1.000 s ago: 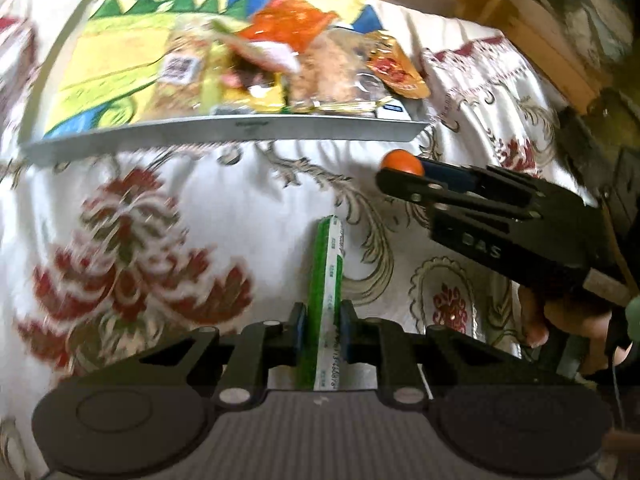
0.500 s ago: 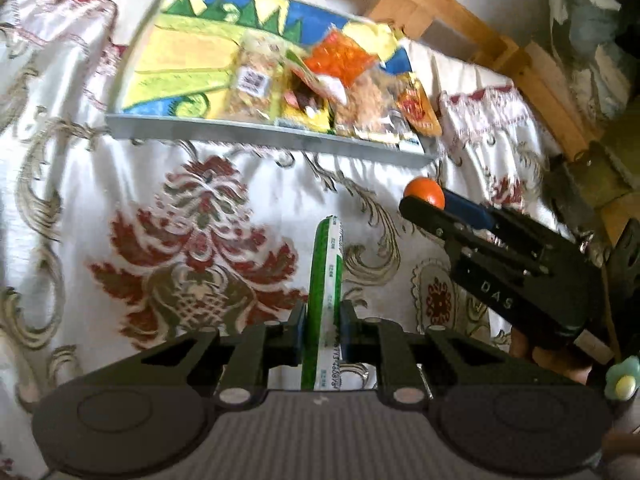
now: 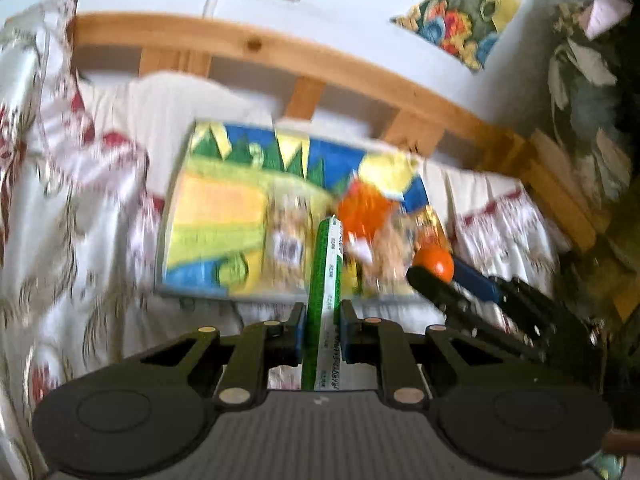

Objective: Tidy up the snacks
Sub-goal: 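Carry the green tube and the orange over the tray with both tools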

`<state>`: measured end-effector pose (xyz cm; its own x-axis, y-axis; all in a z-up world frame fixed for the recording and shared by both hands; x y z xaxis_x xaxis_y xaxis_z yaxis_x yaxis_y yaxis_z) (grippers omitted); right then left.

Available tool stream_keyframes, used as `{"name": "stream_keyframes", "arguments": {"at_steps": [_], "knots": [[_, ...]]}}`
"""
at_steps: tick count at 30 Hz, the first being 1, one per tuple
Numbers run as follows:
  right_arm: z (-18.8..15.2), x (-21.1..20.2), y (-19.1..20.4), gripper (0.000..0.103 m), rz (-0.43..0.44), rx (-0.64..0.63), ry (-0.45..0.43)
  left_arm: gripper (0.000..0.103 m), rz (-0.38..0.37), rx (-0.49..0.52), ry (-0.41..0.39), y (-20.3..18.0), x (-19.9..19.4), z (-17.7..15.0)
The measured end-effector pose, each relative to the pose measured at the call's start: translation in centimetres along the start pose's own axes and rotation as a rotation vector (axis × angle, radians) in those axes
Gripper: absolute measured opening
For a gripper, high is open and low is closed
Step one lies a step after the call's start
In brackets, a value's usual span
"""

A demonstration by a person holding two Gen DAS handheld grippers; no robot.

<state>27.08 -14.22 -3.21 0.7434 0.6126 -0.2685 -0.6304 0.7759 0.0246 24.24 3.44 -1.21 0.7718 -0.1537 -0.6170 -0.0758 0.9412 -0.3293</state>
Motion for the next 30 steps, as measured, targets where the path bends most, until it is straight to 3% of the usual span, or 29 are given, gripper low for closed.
{"name": "stream_keyframes", "arguments": {"at_steps": [7, 12, 21, 30], "knots": [[0.7, 3.6, 0.3, 0.035, 0.015, -0.001, -0.040, 0.018, 0.043, -0.049, -0.156, 1.0, 2.8, 3.8], [-1.2, 6.4, -0.1, 0.035, 0.021, 0.005, 0.006, 0.018, 0.088, -0.020, -0.218, 1.4, 4.5, 5.3], [-4.4, 8.6, 0.3, 0.035, 0.068, 0.022, 0.117, 0.018, 0.172, -0.081, -0.181, 3.6, 9.7, 4.6], [-5.8, 9.0, -0.2, 0.035, 0.068, 0.048, 0.161, 0.018, 0.222, -0.131, -0.140, 5.5, 12.3, 1.9]]}}
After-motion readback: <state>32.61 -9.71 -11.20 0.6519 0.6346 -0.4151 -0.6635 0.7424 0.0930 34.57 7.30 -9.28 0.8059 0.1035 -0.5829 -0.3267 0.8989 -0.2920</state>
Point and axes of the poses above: each gripper's, at about its wrist camera, not at the fingertips, and x roughly the way its jaws point, y to its left, z to its top, the point moved 7 cm from there along x, roughly the way its jaws point, and after that the axes turned 4 degrees about -y, right-handed, at the moved point
